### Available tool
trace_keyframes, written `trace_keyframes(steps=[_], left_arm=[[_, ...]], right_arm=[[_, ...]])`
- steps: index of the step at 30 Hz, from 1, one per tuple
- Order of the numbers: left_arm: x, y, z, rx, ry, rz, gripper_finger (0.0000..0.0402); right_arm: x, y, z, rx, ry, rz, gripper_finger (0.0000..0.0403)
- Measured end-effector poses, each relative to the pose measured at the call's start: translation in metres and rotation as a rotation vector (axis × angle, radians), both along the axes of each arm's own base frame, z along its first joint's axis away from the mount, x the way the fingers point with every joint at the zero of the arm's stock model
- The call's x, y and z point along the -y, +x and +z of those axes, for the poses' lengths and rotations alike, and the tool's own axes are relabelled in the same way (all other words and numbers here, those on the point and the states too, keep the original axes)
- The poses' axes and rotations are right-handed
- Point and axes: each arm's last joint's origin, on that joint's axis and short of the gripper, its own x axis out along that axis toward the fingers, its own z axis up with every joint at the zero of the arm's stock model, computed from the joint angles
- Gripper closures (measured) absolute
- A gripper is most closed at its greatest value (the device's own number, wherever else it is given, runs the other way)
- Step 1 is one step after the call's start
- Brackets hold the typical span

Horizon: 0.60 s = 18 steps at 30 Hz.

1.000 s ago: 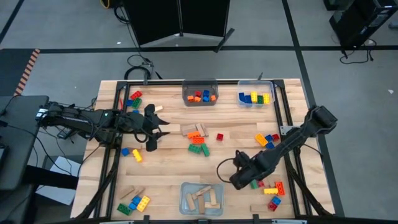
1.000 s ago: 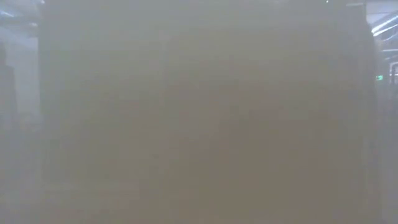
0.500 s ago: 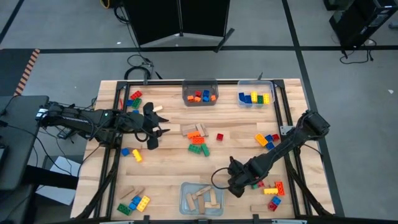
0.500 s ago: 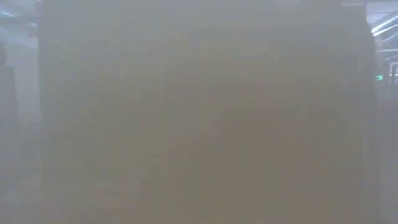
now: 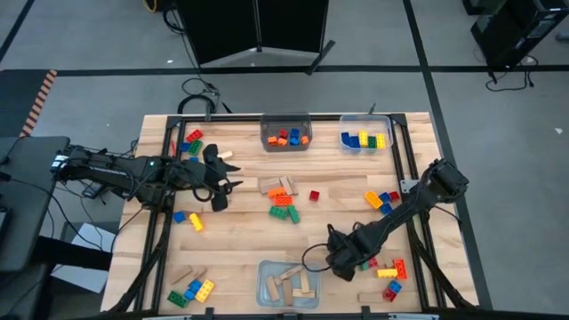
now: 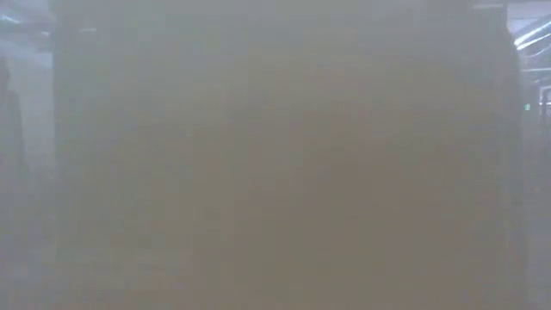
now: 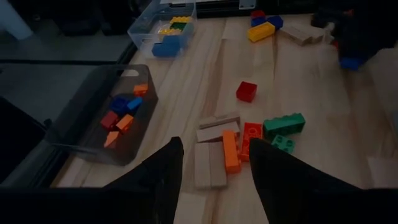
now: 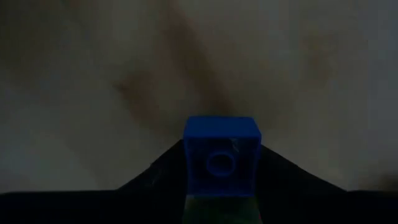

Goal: Sort blocks by size
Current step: Put the small blue game piece into the black bin

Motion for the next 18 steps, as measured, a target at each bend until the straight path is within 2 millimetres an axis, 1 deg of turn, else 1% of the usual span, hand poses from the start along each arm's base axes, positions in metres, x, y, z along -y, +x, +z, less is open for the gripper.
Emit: trace_keyframes(steps=[4,7,10,13,16,18], left_arm=[[0.000,0.001,0.002,0.029,-0.004,0.001,0.0210],[0.000,0.003,0.005,0.062,-0.008,0.002,0.0210],[0.001,0.004,0.008,0.098,-0.013,0.003,0.0210],[0.001,0.006,0.012,0.140,-0.019,0.003,0.0210],[0.001,0.007,0.015,0.173,-0.023,0.003,0.0210],[0.001,0.007,0.016,0.185,-0.025,0.003,0.0210]], right_arm=[[0.023,-0.003,0.022,0.016,-0.079,0.067,0.0252],[0.048,-0.003,0.039,0.033,-0.112,0.088,0.0252],[0.079,0.001,0.058,0.102,-0.162,0.101,0.0252],[0.116,0.005,0.077,0.190,-0.165,0.077,0.0252],[0.156,0.008,0.095,0.294,-0.175,-0.039,0.0252],[0.180,0.011,0.109,0.347,-0.196,-0.082,0.0252]])
